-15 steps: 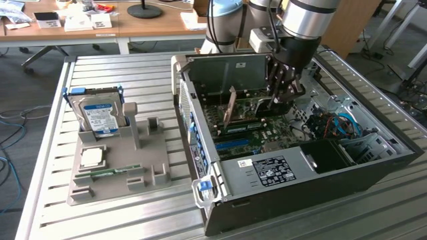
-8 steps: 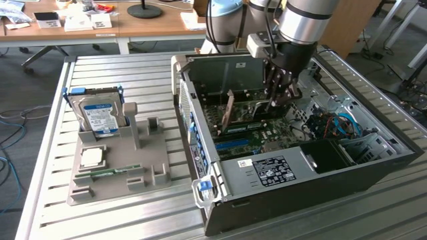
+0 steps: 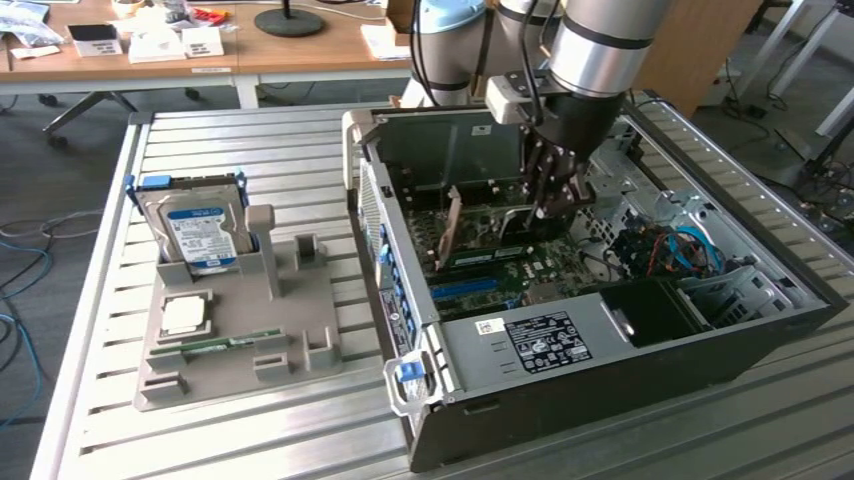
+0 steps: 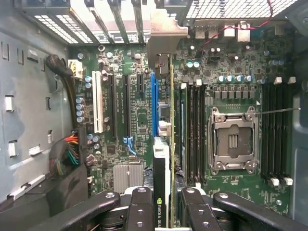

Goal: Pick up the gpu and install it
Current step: 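Insert the gpu into the slot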

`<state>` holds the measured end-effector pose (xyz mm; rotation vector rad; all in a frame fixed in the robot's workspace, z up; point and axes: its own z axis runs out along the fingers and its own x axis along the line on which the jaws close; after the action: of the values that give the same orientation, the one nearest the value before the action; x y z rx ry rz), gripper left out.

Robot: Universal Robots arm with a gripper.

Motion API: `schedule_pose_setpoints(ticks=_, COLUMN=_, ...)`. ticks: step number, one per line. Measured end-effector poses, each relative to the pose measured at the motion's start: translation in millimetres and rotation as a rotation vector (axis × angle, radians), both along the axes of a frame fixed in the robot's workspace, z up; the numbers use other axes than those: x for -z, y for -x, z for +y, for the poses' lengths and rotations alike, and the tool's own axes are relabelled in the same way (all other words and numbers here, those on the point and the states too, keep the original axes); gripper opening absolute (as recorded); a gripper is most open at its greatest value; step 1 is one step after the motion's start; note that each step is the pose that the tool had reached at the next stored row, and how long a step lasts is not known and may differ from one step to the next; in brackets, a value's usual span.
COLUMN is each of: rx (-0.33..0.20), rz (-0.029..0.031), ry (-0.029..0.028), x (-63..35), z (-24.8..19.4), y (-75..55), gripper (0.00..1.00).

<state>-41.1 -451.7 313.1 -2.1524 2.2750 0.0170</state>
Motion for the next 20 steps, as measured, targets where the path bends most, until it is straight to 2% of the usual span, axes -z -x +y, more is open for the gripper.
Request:
schedule_pose_setpoints(ticks=8, rx=0.000, rz=-0.0001, ry=0.0000, x=1.2, z=0.0, y=0.4, gripper=0.27)
schedule_pose_setpoints(ticks=20, rx=0.000, rz=-0.0004, ry=0.0000, x=13.9, z=0.0, y=7.3, gripper=0.27)
